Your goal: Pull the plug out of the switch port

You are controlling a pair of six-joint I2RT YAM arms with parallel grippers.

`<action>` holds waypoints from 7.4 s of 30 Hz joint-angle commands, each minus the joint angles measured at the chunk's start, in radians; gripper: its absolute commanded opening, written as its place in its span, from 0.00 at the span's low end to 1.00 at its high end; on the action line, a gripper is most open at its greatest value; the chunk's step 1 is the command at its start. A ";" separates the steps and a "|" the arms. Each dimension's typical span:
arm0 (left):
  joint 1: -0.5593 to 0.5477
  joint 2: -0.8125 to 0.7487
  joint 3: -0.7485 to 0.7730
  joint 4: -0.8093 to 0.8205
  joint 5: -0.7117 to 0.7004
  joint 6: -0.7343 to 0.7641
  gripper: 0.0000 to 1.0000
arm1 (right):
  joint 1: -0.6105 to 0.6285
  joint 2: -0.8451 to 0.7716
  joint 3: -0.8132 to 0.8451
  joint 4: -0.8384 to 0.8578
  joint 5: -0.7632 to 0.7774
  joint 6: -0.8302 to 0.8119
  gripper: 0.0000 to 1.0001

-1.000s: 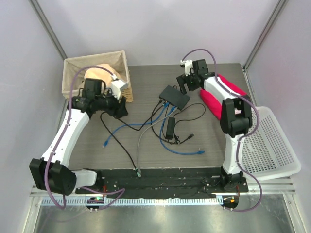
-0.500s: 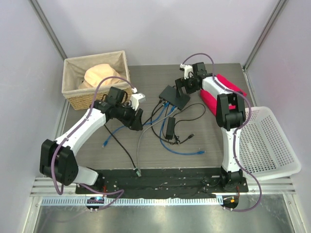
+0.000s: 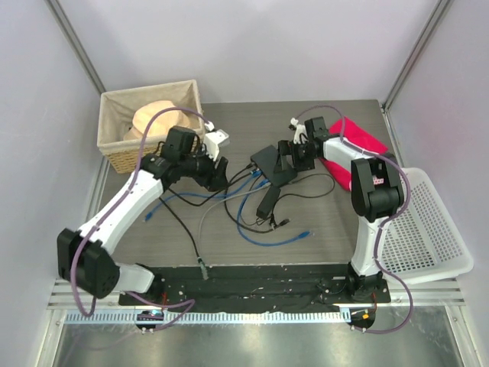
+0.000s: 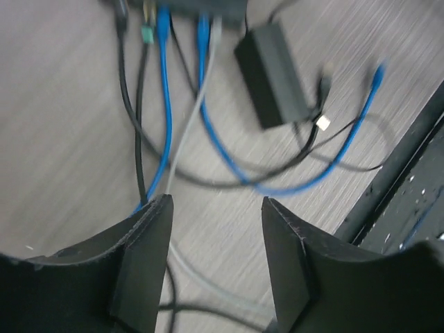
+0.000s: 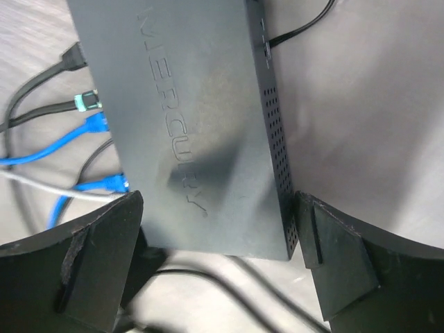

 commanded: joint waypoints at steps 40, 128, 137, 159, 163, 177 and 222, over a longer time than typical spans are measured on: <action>-0.064 0.198 -0.069 -0.237 -0.235 0.315 0.59 | -0.027 -0.357 -0.034 0.043 0.094 0.228 0.95; 0.031 -0.167 -0.084 -0.271 -0.307 0.371 0.67 | 0.237 0.008 0.101 -0.158 0.203 -0.265 0.30; 0.035 -0.050 0.001 -0.148 -0.314 0.295 0.67 | 0.335 -0.171 -0.063 -0.153 0.254 -0.208 0.34; 0.038 0.833 0.869 -0.220 -0.049 0.018 0.67 | 0.052 0.148 0.475 -0.193 -0.038 -0.321 0.62; 0.055 0.919 0.920 -0.190 -0.015 -0.034 0.68 | 0.046 0.139 0.457 -0.190 -0.035 -0.298 0.63; 0.035 0.999 0.881 -0.268 0.163 0.142 0.59 | 0.038 0.152 0.415 -0.182 -0.039 -0.277 0.64; 0.026 0.696 0.603 -0.145 -0.046 -0.108 0.61 | 0.082 -0.055 0.231 -0.326 -0.104 -0.737 0.66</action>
